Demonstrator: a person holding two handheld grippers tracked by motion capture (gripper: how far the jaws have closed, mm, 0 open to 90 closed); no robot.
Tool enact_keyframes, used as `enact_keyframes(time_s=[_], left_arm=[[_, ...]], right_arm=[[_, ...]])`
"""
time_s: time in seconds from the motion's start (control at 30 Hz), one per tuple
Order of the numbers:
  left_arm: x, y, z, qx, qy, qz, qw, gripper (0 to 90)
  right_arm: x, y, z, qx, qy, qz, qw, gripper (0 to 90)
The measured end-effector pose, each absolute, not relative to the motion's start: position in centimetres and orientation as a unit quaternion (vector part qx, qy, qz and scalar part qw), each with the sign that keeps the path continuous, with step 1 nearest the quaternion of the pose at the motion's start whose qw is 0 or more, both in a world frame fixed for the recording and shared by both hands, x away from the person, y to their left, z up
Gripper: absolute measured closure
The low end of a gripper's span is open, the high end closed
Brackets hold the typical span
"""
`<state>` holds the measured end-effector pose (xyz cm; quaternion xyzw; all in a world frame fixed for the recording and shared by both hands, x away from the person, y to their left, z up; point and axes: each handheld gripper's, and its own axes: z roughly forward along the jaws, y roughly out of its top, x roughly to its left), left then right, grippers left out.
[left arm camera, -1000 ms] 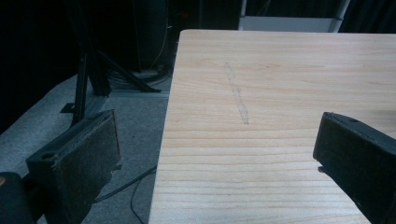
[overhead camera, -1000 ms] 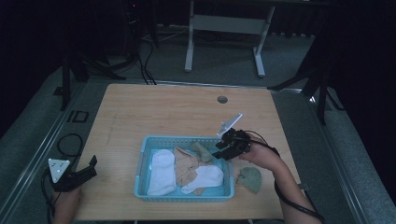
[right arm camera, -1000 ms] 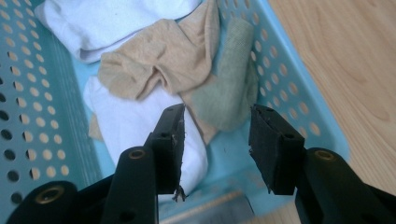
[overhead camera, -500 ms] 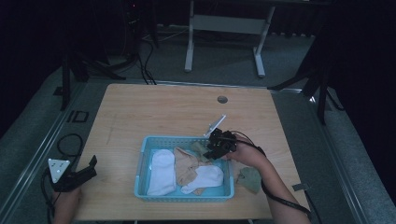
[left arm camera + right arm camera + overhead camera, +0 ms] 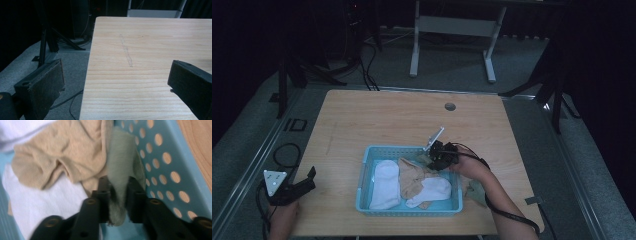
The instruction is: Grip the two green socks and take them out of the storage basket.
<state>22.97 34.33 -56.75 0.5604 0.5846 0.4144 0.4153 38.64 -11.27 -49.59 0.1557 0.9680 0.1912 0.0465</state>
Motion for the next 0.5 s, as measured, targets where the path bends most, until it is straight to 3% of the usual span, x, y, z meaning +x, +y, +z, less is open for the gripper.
enact_keyframes(time_s=[0.03, 0.5], left_arm=[[23.0, 34.3, -56.7, 0.56, 0.585, 0.414, 0.416, 0.3], [23.0, 34.3, -56.8, 0.561, 0.585, 0.415, 0.413, 0.3]], right_arm=[[38.5, -11.3, -49.6, 0.147, 0.971, 0.185, 0.045, 83.5], [37.5, -11.6, -47.5, 0.125, 0.972, 0.197, 0.036, 85.4]])
